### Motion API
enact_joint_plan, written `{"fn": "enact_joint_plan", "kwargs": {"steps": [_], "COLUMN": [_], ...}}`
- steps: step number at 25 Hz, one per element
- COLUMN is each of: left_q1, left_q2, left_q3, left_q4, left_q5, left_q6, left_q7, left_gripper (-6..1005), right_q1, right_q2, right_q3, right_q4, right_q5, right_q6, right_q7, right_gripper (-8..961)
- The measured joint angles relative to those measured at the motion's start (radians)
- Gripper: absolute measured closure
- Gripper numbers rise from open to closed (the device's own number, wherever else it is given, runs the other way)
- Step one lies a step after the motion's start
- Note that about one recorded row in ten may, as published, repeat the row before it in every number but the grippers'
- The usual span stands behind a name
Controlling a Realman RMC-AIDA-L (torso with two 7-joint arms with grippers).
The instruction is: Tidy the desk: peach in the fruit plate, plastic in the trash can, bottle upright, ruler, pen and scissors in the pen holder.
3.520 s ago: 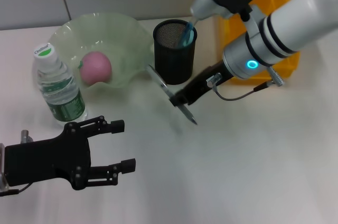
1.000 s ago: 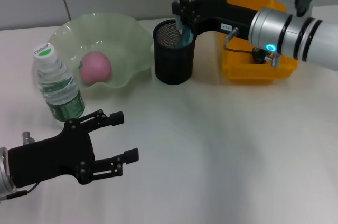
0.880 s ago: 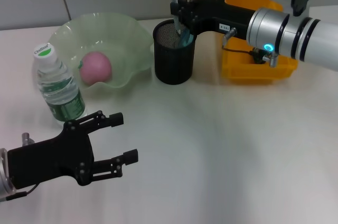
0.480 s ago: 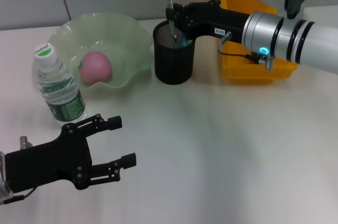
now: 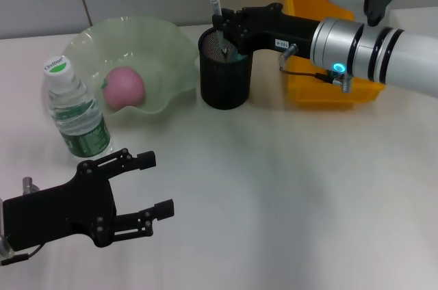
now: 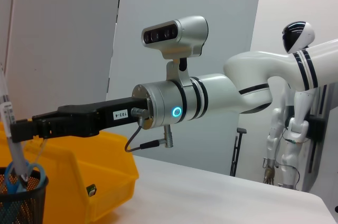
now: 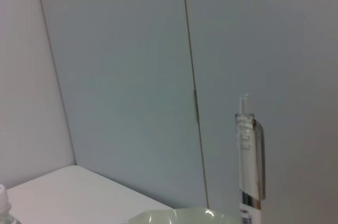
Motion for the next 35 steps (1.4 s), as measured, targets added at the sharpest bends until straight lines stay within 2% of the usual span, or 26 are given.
{"fn": "enact_joint_plan", "kwargs": {"steps": [11, 16, 30, 35], "left_q1": [0.003, 0.003, -0.004, -0.002], "left_q2": [0.000, 0.002, 0.001, 0.000], "left_q3": [0.000, 0.000, -0.001, 0.000], "left_q4": [0.002, 0.005, 0.005, 0.005], "left_q5": [0.000, -0.004, -0.006, -0.006], "left_q6": [0.005, 0.013, 0.016, 0.017], "left_q7": [-0.001, -0.005, -0.007, -0.007], "left_gripper": [157, 157, 157, 156], "right_q1": [-0.009, -0.017, -0.093, -0.110], "right_q2": [-0.002, -0.001, -0.001, -0.003], "right_q3": [-0.002, -0.002, -0.007, -0.007], "right_q4": [-0.011, -0.029, -0.185, -0.207], "right_q5": [-0.038, -0.075, -0.076, -0.077], "right_q6": [0.000, 0.008, -0.004, -0.066], "right_q7": [0.035, 0.068, 0.149, 0.186], "right_gripper": [824, 636, 365, 284]}}
